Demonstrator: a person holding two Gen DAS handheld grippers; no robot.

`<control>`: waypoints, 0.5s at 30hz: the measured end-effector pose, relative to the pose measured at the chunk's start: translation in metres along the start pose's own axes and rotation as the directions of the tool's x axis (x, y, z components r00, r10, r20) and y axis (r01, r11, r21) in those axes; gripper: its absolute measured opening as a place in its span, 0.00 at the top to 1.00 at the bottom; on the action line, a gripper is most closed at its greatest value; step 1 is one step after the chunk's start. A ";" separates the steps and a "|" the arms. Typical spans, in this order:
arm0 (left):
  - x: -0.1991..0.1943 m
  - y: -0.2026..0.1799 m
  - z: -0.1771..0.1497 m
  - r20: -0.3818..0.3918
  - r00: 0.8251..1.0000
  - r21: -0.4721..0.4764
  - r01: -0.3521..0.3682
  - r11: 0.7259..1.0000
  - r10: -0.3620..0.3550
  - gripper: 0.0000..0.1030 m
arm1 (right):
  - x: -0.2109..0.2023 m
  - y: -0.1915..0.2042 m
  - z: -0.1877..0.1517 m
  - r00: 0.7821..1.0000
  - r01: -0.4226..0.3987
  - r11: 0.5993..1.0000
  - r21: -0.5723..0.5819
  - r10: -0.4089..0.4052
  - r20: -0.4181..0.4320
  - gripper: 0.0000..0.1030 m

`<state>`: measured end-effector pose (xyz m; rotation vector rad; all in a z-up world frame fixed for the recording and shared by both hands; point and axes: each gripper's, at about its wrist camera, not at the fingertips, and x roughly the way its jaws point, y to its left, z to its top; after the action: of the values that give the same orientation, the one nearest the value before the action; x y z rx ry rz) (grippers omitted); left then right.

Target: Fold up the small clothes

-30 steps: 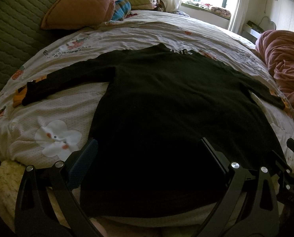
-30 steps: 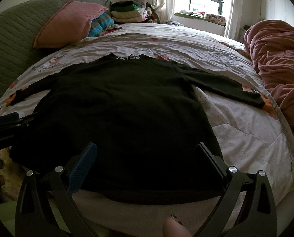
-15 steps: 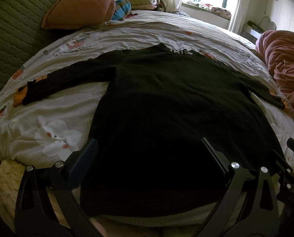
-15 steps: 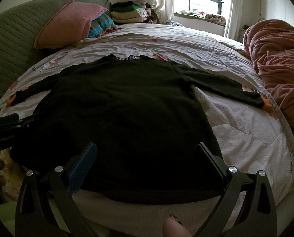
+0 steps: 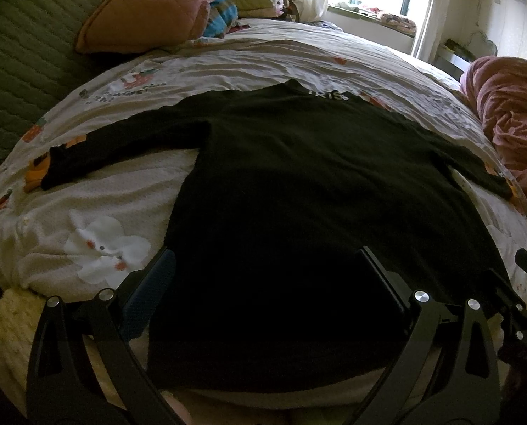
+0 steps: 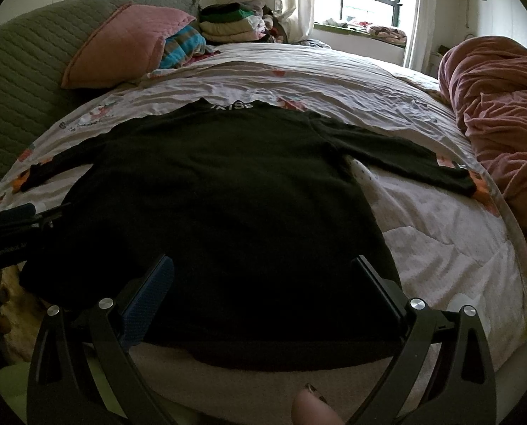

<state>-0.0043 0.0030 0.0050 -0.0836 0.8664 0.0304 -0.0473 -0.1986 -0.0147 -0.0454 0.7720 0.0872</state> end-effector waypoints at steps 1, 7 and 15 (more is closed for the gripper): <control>0.000 0.001 0.001 0.000 1.000 -0.002 0.000 1.000 0.000 0.09 | 0.001 0.000 0.001 1.000 -0.002 1.000 0.002 0.002 0.000 0.04; 0.004 0.007 0.006 -0.008 1.000 -0.002 0.000 1.000 0.000 0.09 | 0.005 0.003 0.006 1.000 -0.013 1.000 0.001 0.013 -0.003 0.04; 0.010 0.015 0.023 -0.004 1.000 -0.027 -0.004 1.000 0.004 0.09 | 0.014 0.002 0.017 1.000 -0.028 1.000 0.002 0.028 0.004 0.04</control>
<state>0.0189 0.0199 0.0109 -0.1076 0.8701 0.0460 -0.0251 -0.1947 -0.0122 -0.0321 0.7689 0.1134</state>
